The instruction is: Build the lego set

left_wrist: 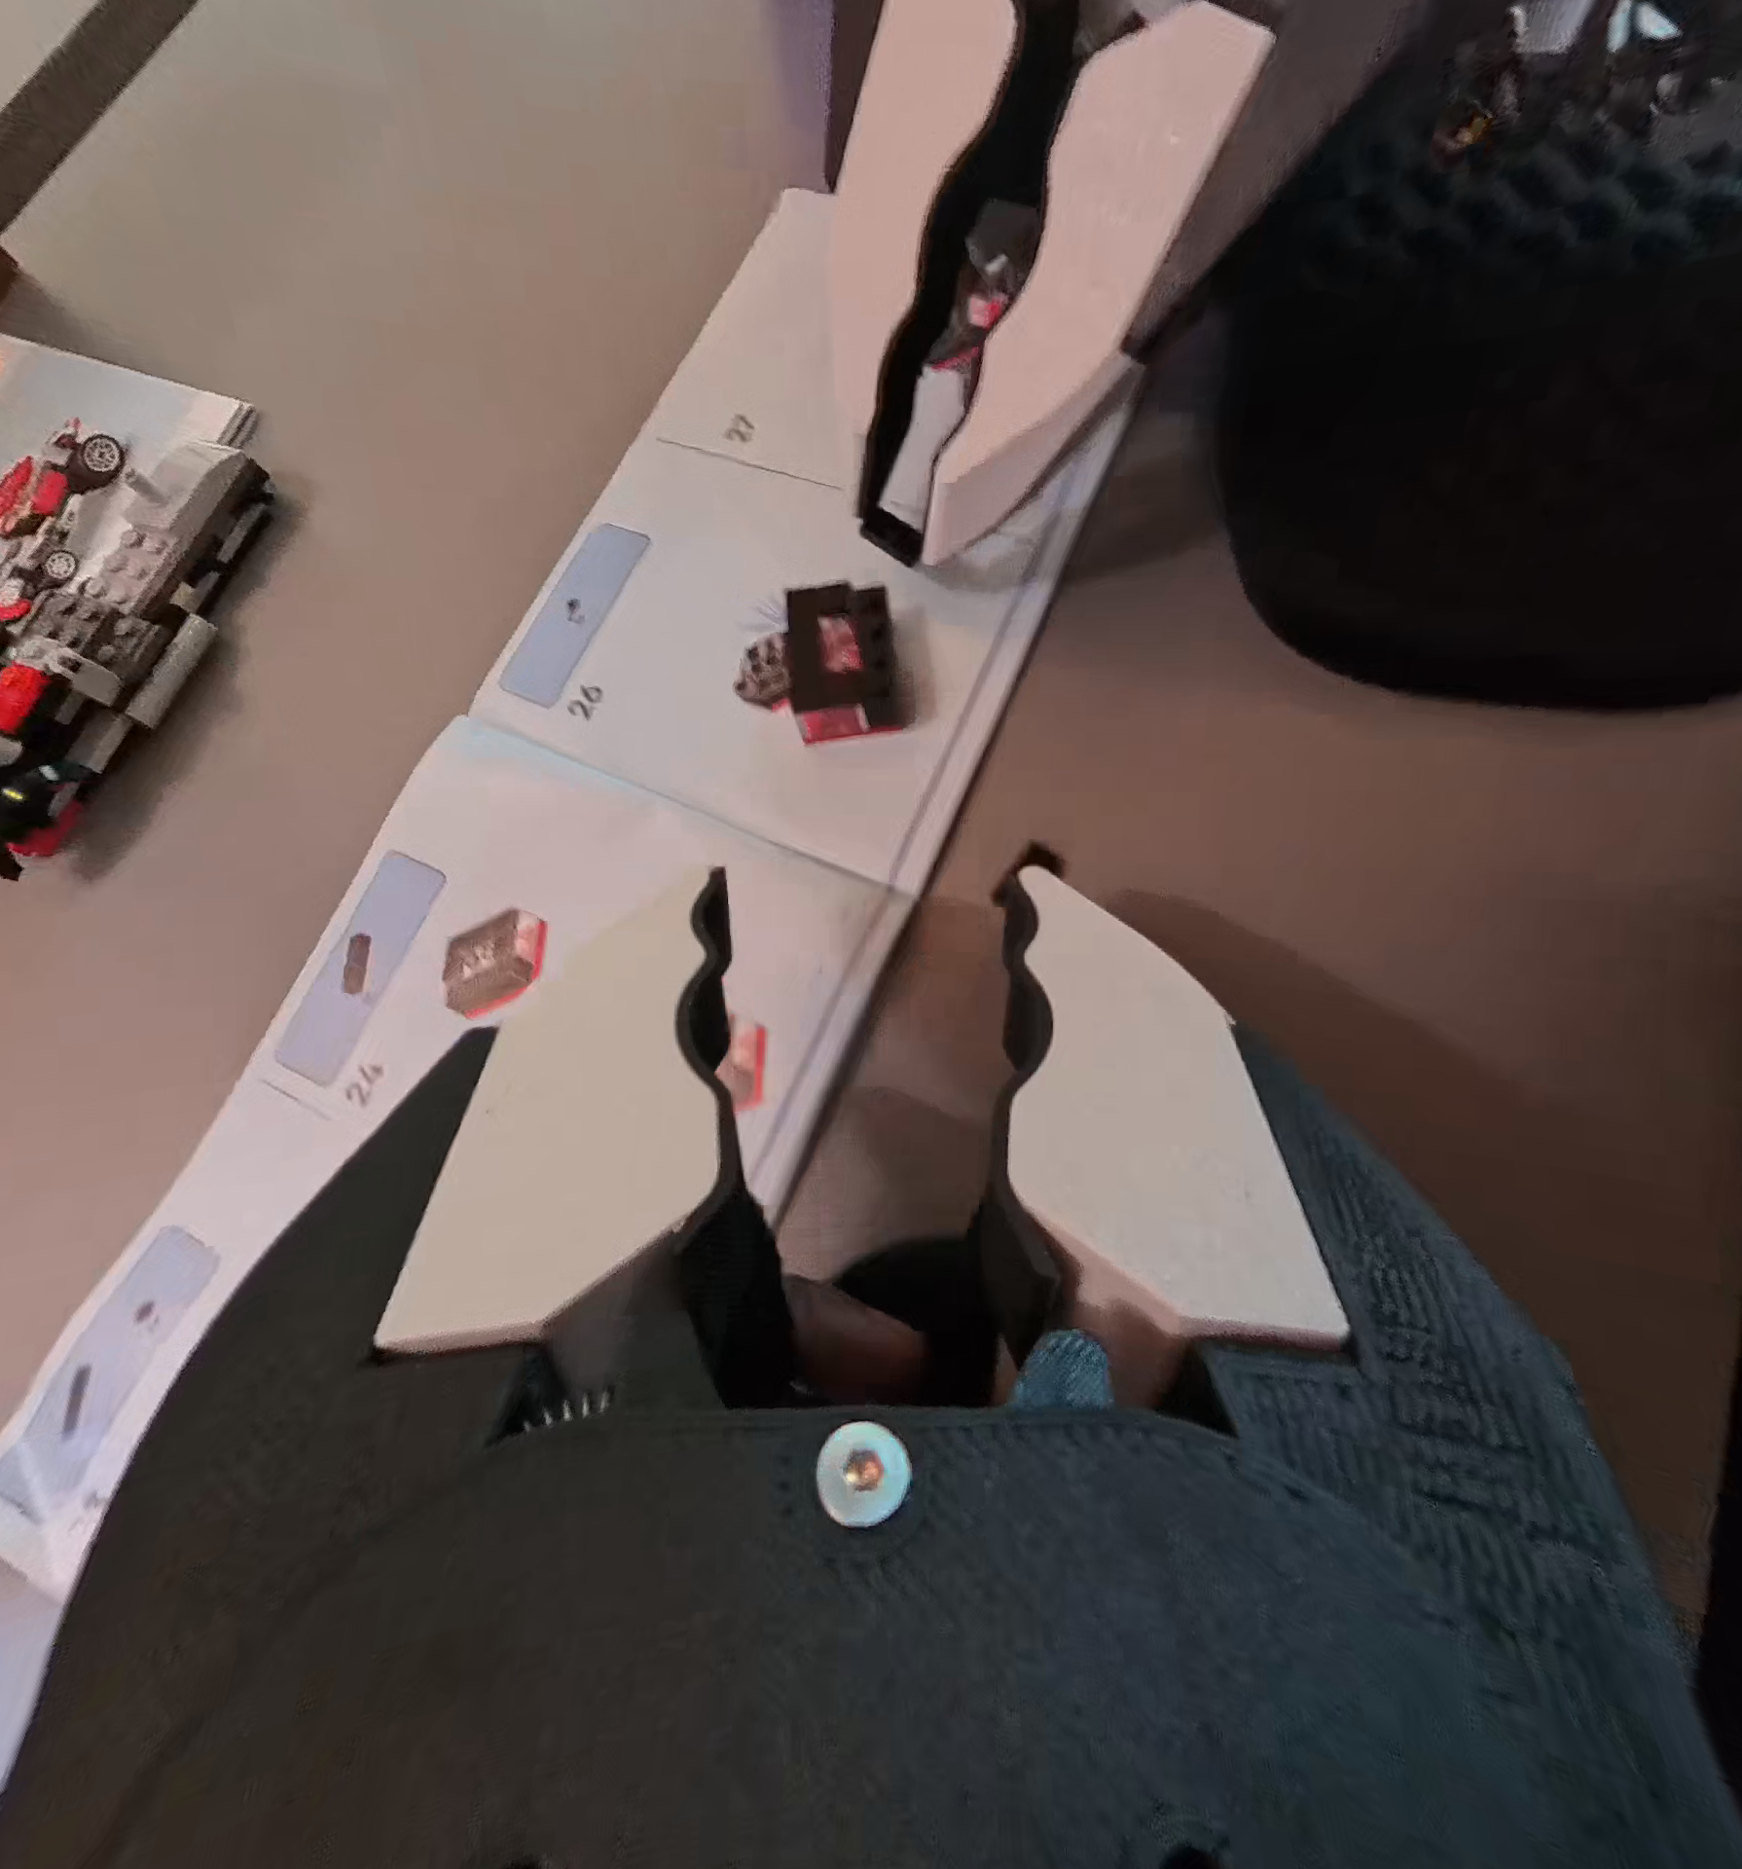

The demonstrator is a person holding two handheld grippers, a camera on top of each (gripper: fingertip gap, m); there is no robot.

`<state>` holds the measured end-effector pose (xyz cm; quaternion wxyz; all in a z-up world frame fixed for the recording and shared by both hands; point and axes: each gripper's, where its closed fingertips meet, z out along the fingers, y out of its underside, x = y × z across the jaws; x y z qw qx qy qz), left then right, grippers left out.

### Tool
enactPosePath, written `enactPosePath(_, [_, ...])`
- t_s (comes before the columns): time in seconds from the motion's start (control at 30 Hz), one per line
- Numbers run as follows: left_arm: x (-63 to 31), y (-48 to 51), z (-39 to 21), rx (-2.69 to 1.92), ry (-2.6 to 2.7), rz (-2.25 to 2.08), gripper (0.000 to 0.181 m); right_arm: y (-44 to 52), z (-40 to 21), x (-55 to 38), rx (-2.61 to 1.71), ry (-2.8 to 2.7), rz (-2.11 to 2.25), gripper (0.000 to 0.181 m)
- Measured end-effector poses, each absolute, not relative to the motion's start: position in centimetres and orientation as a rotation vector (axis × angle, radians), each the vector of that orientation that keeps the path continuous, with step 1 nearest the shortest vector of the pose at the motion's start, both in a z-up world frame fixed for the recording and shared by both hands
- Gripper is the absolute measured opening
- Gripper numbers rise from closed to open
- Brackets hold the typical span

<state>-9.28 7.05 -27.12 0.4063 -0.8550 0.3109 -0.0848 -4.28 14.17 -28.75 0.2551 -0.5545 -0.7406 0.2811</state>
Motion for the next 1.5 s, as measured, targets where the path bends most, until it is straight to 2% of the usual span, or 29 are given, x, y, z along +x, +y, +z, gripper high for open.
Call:
enactPosePath(0.4, [-7.2, 11.2, -28.5, -2.247, 0.737, -0.335, 0.037, 12.6, -29.2, -5.2, -1.453, -2.144, 0.935, 0.016])
enactPosePath(0.53, [-9.3, 11.1, -28.1, -2.267, 0.679, -0.235, 0.037, 11.8, -28.4, -4.8, -1.414, -2.163, 0.954, 0.016])
enactPosePath(0.8, [-12.8, 7.2, -23.3, -2.067, 0.383, -0.282, 0.033, 11.0, -27.2, -6.9, -1.012, -2.280, 0.927, 0.016])
enactPosePath(1.5, [-14.0, 4.7, -25.6, -2.094, 0.337, -0.268, 0.034, 11.3, -28.5, -7.5, -0.989, -2.437, 0.828, 0.017])
